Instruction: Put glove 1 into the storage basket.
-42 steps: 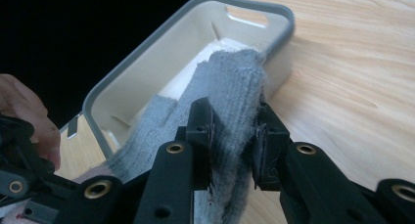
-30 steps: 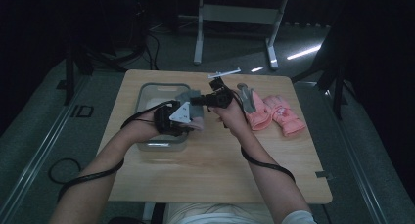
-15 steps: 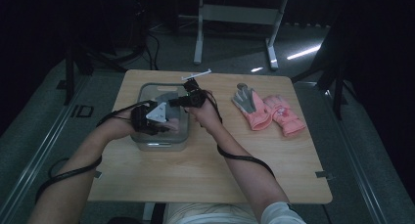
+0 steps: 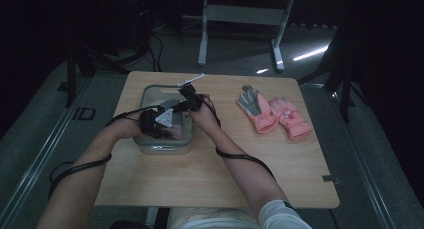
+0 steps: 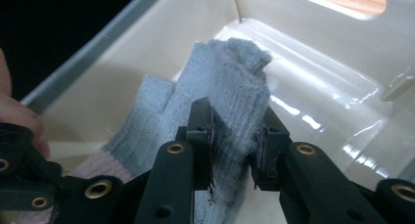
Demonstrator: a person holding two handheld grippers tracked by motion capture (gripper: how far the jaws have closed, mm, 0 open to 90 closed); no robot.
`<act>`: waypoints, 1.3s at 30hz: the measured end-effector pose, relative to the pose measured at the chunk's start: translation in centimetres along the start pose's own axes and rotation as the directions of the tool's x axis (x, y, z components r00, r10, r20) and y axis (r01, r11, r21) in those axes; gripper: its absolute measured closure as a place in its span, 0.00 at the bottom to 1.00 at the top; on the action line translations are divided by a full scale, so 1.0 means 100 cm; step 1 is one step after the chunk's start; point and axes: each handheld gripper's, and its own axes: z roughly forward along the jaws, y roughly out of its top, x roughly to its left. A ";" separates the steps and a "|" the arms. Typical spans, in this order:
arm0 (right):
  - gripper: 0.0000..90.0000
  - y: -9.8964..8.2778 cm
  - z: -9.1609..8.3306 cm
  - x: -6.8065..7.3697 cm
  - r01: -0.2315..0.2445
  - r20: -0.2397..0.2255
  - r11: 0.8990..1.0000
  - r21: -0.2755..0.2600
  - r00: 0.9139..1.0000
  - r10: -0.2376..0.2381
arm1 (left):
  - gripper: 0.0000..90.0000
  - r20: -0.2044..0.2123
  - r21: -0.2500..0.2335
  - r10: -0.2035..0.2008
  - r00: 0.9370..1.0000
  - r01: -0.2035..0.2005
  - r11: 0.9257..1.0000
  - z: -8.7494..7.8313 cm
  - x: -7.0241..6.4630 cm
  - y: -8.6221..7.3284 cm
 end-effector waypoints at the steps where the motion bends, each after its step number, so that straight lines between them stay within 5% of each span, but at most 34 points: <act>1: 0.82 0.000 0.001 0.000 0.001 0.006 1.000 0.009 1.000 -0.001 | 0.75 0.010 -0.005 -0.013 1.000 0.013 1.000 0.002 0.001 0.000; 15: 0.76 0.004 0.013 -0.003 0.015 0.060 0.993 0.115 0.998 -0.022 | 0.73 0.044 -0.005 -0.020 0.999 0.021 1.000 0.019 0.001 -0.004; 20: 0.60 0.004 0.012 0.000 0.014 0.056 0.995 0.097 0.998 -0.019 | 0.63 0.044 0.013 -0.028 0.999 0.027 1.000 0.023 -0.001 -0.004; 26: 0.52 0.003 0.000 -0.004 0.011 0.047 0.998 0.057 0.999 -0.014 | 0.58 0.004 0.019 -0.086 0.996 0.086 0.996 0.017 0.000 -0.005; 32: 0.46 0.006 -0.024 -0.004 0.021 0.017 1.000 -0.002 1.000 -0.021 | 0.52 -0.017 -0.010 -0.145 0.989 0.145 0.989 -0.002 0.004 -0.001; 39: 0.30 0.003 -0.055 -0.008 0.046 -0.032 0.997 -0.065 0.998 -0.048 | 0.49 -0.051 -0.044 -0.248 0.968 0.246 0.968 -0.024 0.008 0.009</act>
